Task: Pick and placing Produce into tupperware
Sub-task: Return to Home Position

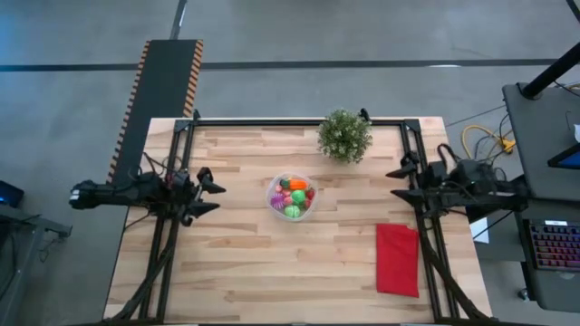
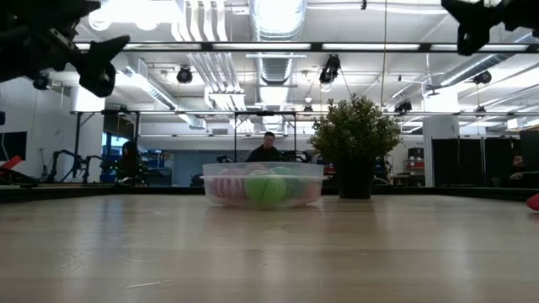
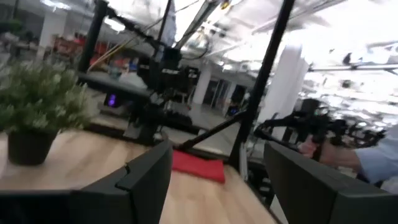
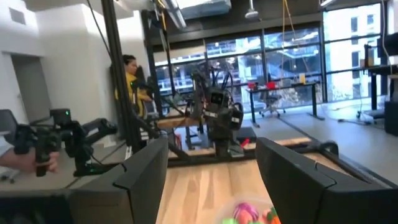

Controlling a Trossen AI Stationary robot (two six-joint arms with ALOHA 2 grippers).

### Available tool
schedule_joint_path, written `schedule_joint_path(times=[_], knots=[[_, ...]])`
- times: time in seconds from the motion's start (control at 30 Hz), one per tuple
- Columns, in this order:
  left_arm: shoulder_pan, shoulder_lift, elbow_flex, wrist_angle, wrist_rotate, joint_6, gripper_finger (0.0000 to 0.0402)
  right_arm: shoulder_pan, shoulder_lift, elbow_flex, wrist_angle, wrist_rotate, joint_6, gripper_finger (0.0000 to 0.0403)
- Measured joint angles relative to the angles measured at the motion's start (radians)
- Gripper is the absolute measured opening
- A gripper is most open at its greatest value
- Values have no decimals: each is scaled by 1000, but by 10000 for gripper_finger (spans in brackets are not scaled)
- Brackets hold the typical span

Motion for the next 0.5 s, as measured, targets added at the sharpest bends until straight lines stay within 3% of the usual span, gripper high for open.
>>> schedule_joint_path(times=[0.5], knots=[[0, 31, -2, -45, -1, -3, 240, 0, 0, -205, 189, 53, 18, 235]])
